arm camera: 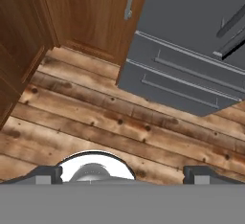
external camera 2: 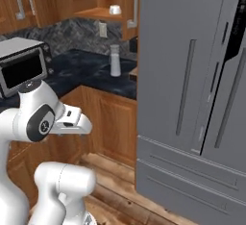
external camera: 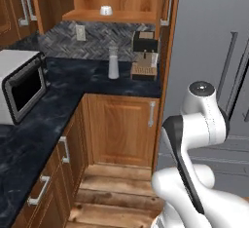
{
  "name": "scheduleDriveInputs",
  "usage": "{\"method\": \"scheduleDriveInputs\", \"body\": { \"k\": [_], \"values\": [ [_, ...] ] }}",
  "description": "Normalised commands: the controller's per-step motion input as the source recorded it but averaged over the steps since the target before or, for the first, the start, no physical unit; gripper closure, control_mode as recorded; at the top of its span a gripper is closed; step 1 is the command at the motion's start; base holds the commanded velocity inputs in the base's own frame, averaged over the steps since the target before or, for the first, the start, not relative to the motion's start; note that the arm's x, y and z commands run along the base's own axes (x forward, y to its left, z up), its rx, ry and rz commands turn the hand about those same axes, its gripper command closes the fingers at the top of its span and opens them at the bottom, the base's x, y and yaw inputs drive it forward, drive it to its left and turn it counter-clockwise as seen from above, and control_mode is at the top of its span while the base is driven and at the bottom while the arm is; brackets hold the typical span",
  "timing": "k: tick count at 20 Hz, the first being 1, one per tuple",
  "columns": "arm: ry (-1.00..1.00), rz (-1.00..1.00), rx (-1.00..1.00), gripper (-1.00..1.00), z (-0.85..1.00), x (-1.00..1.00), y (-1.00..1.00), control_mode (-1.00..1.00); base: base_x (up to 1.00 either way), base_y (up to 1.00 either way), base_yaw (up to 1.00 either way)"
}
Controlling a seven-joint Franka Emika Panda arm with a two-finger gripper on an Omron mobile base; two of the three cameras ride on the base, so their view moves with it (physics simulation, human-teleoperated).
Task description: There is a tray on the dining counter. Grab the cup, mug, and pitcher and place them on the tray. The pitcher may be placed next to the tray if it cannot fit the tray.
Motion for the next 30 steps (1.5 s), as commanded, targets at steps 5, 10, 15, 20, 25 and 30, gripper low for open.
{"method": "scheduleDriveInputs", "body": {
  "k": [5, 10, 15, 20, 25, 30],
  "values": [
    [0.0, 0.0, 0.0, -1.0, 0.0, 0.0, 0.0, 1.0, 0.64, 0.37, -0.23],
    [0.0, 0.0, 0.0, -1.0, 0.0, 0.0, 0.0, 1.0, 0.61, 0.29, -0.2],
    [0.0, 0.0, 0.0, -1.0, 0.0, 0.0, 0.0, 1.0, 0.58, 0.4, -0.19],
    [0.0, 0.0, 0.0, -1.0, 0.0, 0.0, 0.0, 1.0, 0.56, 0.32, -0.18],
    [0.0, 0.0, 0.0, -1.0, 0.0, 0.0, 0.0, 1.0, 0.76, 0.16, -0.16],
    [0.0, 0.0, 0.0, -1.0, 0.0, 0.0, 0.0, 1.0, 0.75, 0.31, -0.12]
  ]
}}
